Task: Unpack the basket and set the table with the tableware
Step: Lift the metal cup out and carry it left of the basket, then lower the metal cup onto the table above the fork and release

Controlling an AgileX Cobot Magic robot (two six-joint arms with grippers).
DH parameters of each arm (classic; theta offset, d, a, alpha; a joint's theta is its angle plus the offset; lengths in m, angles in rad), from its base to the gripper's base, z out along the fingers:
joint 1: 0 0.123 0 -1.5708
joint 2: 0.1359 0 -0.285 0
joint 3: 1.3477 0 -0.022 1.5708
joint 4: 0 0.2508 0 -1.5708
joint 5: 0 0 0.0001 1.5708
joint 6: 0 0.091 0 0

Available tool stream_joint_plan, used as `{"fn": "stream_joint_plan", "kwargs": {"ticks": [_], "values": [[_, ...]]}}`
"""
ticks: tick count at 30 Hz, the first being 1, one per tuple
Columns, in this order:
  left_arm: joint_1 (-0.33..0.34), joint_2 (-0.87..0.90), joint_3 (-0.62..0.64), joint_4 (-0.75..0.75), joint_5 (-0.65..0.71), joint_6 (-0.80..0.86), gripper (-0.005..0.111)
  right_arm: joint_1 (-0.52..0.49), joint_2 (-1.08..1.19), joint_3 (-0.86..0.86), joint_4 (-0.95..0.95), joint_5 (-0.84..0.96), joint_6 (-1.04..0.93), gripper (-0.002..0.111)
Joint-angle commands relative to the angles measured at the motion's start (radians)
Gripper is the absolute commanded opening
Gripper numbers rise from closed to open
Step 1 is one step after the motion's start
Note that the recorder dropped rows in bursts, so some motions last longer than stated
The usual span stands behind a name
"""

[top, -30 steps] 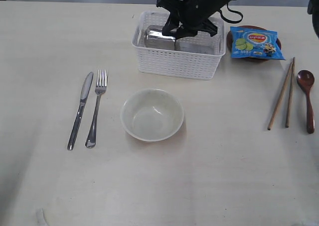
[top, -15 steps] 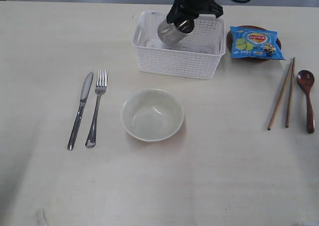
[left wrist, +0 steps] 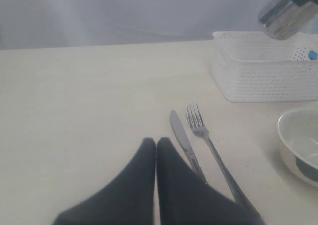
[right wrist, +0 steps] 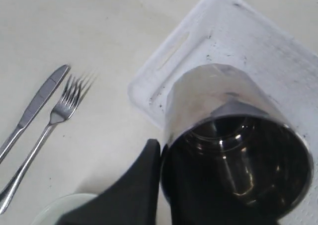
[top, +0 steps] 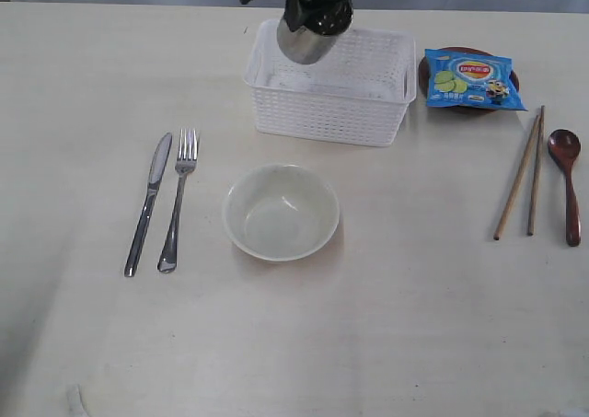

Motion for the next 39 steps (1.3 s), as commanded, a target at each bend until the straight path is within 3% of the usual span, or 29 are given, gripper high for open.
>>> {"fn": "stream_joint_plan", "kwargs": {"ticks": [1, 8, 11, 18, 24, 39], "values": [[-0.006, -0.003, 0.003, 0.001, -0.002, -0.003, 0.000, 0.094, -0.083, 0.048, -0.043, -0.042, 0.046, -0.001], [-0.006, -0.003, 0.003, 0.001, -0.002, -0.003, 0.000, 0.252, -0.061, -0.011, -0.071, -0.041, 0.078, -0.001], [-0.006, -0.003, 0.003, 0.001, -0.002, -0.003, 0.000, 0.322, 0.068, -0.152, -0.149, -0.001, 0.128, -0.001], [-0.006, -0.003, 0.003, 0.001, -0.002, -0.003, 0.000, 0.331, 0.419, -0.593, -0.277, 0.159, 0.214, -0.001], [-0.006, -0.003, 0.003, 0.001, -0.002, -0.003, 0.000, 0.309, 0.638, -0.862, -0.298, 0.232, 0.210, -0.001], [-0.006, -0.003, 0.003, 0.001, -0.002, -0.003, 0.000, 0.274, 0.700, -0.892, -0.202, 0.232, 0.137, -0.001]]}}
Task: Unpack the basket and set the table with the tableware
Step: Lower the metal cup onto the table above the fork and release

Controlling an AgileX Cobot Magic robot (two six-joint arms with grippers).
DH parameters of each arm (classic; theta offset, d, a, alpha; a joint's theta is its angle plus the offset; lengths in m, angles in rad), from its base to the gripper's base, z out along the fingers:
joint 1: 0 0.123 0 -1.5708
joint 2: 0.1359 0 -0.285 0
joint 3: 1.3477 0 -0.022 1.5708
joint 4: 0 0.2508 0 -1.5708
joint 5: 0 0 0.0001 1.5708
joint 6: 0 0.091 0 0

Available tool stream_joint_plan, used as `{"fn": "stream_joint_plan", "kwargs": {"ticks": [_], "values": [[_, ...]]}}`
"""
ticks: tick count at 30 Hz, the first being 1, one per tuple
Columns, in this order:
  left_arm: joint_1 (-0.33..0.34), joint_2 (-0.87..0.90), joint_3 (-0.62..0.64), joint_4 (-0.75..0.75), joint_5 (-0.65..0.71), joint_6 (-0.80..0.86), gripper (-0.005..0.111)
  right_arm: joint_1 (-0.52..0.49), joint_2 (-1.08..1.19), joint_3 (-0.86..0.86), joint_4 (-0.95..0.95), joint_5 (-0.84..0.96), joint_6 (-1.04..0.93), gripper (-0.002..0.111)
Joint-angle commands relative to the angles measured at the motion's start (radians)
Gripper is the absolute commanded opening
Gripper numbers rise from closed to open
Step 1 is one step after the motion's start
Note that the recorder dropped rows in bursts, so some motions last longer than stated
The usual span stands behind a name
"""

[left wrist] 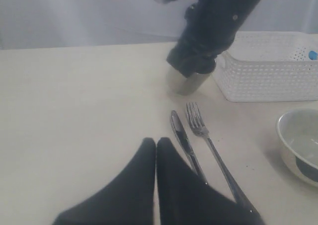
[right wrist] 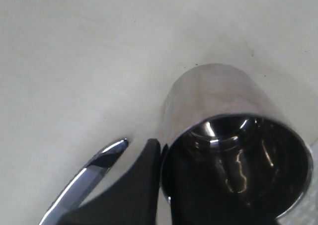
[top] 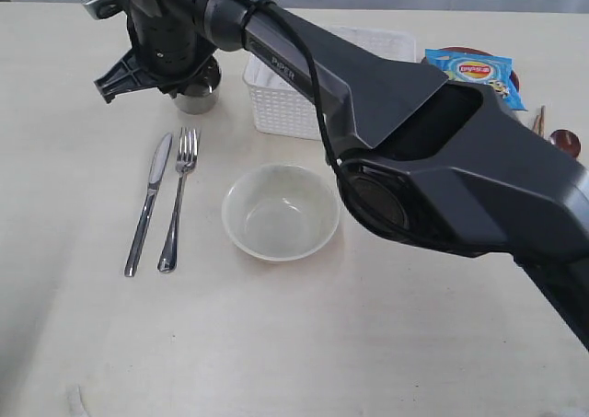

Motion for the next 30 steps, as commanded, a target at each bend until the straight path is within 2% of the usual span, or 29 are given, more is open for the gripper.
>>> {"fn": "stream_joint_plan", "kwargs": {"ticks": [1, 30], "values": [[-0.006, -0.003, 0.003, 0.001, -0.002, -0.003, 0.000, -0.003, -0.010, -0.009, 0.040, -0.008, -0.038, -0.001], [-0.006, -0.003, 0.003, 0.001, -0.002, -0.001, 0.000, -0.020, 0.029, -0.016, 0.025, -0.042, -0.049, 0.000]]}}
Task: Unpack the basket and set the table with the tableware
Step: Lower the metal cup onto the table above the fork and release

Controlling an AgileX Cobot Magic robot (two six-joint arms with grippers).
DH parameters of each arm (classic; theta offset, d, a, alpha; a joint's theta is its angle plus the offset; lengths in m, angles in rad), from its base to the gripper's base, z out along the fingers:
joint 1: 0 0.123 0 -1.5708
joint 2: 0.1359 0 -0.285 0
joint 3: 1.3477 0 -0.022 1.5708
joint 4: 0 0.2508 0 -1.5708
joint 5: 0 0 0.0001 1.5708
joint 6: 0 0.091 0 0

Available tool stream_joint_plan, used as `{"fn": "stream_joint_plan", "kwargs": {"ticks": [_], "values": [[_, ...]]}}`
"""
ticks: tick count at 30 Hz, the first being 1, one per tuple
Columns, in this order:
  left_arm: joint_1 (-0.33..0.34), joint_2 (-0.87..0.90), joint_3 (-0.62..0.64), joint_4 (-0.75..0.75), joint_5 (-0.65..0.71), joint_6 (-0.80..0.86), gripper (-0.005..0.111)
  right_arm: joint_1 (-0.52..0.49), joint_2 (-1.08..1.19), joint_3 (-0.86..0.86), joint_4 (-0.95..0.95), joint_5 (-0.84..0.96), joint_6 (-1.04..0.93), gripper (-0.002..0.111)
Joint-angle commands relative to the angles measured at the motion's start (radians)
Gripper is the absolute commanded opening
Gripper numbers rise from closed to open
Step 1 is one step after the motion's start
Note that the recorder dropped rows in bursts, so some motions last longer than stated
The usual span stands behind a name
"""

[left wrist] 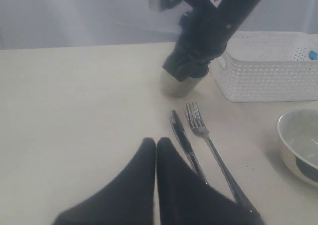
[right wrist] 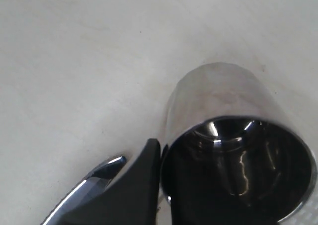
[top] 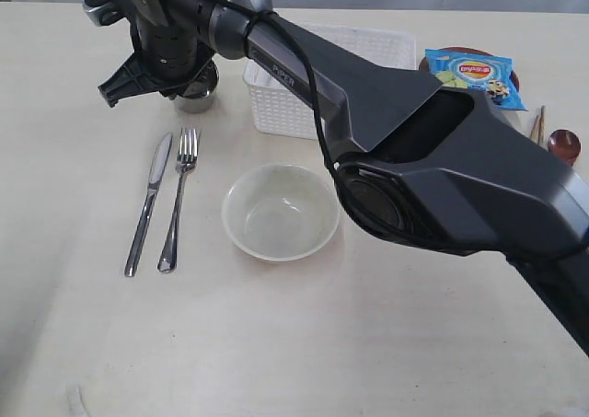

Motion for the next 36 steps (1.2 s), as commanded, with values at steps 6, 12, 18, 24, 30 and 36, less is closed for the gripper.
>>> {"fn": "stream_joint_plan", "kwargs": {"ticks": [6, 12, 18, 24, 30, 36], "values": [[-0.006, -0.003, 0.003, 0.001, -0.002, -0.001, 0.000, -0.006, -0.014, -0.004, 0.029, 0.012, -0.019, 0.024], [-0.006, -0.003, 0.003, 0.001, -0.002, -0.001, 0.000, -0.006, -0.023, -0.004, -0.007, 0.012, -0.019, 0.027], [-0.006, -0.003, 0.003, 0.001, -0.002, -0.001, 0.000, -0.006, -0.023, -0.004, -0.011, 0.001, -0.019, 0.027], [-0.006, -0.003, 0.003, 0.001, -0.002, -0.001, 0.000, -0.006, -0.023, -0.004, -0.012, -0.040, -0.043, 0.027], [-0.006, -0.003, 0.003, 0.001, -0.002, -0.001, 0.000, -0.040, -0.023, -0.004, 0.017, -0.045, -0.044, 0.027], [-0.006, -0.003, 0.003, 0.001, -0.002, -0.001, 0.000, -0.058, -0.023, -0.004, 0.059, -0.058, -0.067, 0.027]]}}
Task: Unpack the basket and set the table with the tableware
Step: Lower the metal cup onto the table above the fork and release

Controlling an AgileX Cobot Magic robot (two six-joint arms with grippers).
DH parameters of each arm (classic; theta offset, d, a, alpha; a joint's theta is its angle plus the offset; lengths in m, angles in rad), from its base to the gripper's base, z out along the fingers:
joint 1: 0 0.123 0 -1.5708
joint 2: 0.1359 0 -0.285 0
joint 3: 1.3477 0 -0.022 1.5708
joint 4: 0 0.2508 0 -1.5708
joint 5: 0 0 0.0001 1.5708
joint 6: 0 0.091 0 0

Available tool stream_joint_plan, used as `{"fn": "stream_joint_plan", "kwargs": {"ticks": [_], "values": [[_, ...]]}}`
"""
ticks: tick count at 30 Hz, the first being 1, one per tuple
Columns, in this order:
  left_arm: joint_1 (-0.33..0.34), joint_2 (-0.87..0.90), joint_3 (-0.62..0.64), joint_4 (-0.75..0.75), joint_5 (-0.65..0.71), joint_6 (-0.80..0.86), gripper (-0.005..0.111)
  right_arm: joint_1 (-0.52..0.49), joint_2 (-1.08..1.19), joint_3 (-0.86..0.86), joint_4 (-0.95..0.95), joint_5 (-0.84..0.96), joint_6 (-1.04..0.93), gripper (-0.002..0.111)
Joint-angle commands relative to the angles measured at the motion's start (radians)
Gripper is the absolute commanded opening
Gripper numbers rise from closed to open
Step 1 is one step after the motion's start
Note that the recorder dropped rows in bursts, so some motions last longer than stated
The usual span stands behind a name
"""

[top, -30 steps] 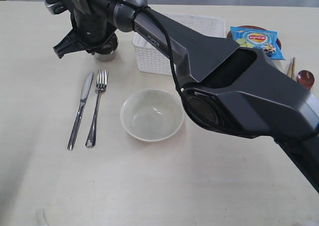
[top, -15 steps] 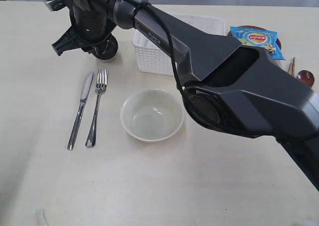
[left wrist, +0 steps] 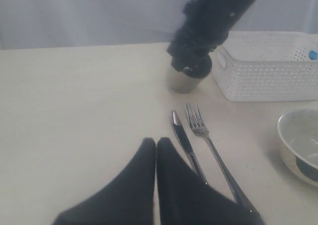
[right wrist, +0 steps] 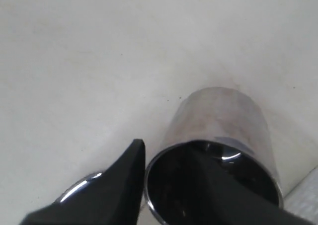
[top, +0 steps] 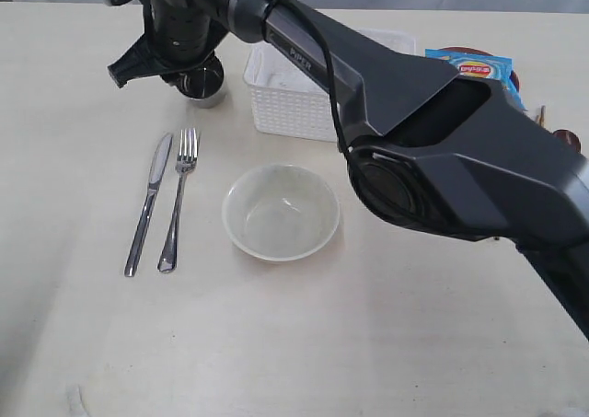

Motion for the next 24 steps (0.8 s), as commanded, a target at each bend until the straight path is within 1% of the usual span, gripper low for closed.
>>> {"fn": "stream_joint_plan", "kwargs": {"ticks": [1, 4, 17, 24], "values": [[-0.006, -0.003, 0.003, 0.001, -0.002, -0.001, 0.000, -0.015, -0.011, -0.004, 0.031, -0.025, -0.027, 0.027], [-0.006, -0.003, 0.003, 0.003, -0.002, -0.001, 0.000, -0.017, -0.011, -0.004, 0.088, -0.043, -0.064, 0.027], [-0.006, -0.003, 0.003, 0.003, -0.002, -0.001, 0.000, -0.058, -0.011, -0.004, 0.090, -0.035, -0.063, 0.027], [-0.006, -0.003, 0.003, 0.003, -0.002, -0.001, 0.000, -0.060, -0.011, -0.004, 0.098, -0.043, -0.054, 0.027]]}}
